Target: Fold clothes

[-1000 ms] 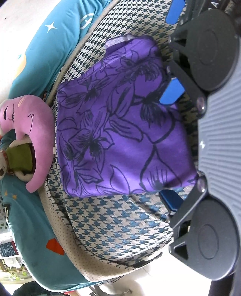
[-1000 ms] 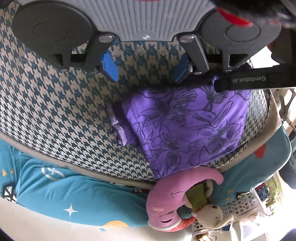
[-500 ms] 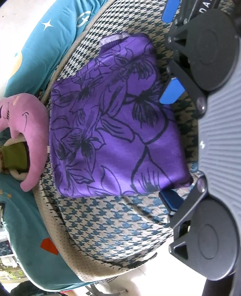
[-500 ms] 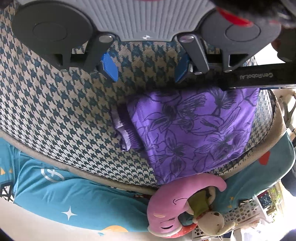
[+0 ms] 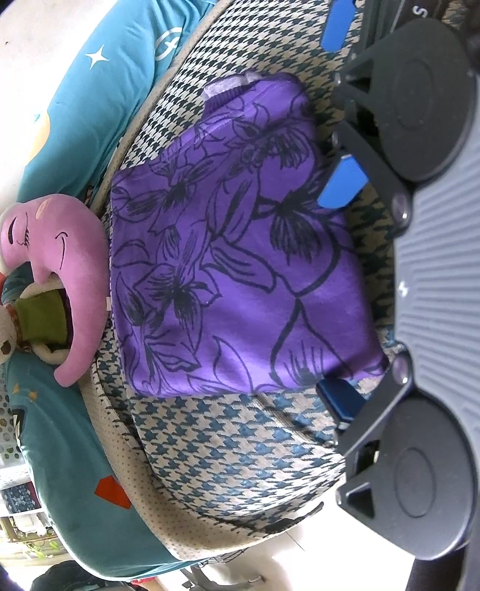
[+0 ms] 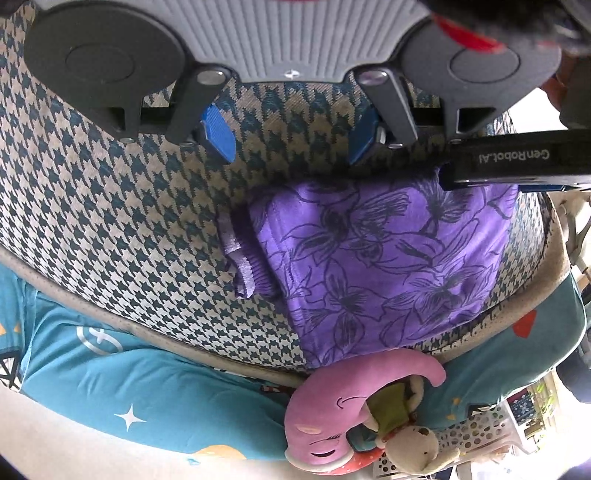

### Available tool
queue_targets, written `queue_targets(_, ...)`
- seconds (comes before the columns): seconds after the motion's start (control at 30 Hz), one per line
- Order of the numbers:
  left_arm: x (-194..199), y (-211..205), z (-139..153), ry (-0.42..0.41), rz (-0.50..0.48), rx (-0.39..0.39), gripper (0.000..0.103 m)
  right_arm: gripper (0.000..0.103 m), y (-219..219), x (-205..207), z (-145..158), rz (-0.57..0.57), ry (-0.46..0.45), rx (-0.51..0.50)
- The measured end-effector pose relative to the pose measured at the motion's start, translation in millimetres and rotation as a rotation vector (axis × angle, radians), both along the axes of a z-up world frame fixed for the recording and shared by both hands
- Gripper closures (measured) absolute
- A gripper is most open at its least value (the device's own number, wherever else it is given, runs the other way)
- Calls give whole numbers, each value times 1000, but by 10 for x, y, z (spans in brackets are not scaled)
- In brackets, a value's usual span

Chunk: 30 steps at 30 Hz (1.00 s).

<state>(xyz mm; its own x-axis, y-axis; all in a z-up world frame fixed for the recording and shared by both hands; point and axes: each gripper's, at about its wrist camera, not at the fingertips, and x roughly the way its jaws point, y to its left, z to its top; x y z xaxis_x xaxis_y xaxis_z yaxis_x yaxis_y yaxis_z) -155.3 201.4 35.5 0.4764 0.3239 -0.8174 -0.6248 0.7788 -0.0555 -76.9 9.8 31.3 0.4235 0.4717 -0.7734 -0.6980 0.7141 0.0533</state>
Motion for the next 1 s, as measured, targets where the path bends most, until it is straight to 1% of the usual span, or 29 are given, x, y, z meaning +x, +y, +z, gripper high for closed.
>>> queue_targets(0.27, -18, -63, -52, 25, -4, -17, 0, 35, 2, 42, -16, -5, 1, -5)
queue_targets(0.43, -15, -107, -86, 40, -9, -9, 0, 35, -6, 66, -30, -6, 4, -12)
queue_targets(0.67, -39, -109, -70, 36, 18, -21, 0, 35, 0, 96, -27, 1, 5, -8)
queue_targets(0.83, -46, -164, -104, 67, 20, -32, 0, 35, -6, 122, -27, -3, 10, -9)
queue_targets(0.9, -55, -207, -116, 76, 20, -24, 0, 35, -10, 125, -23, -6, 11, -7)
queue_targets(1.0, -81, -219, -167, 93, 29, -58, 0, 34, -14, 128, -18, -4, 12, -4)
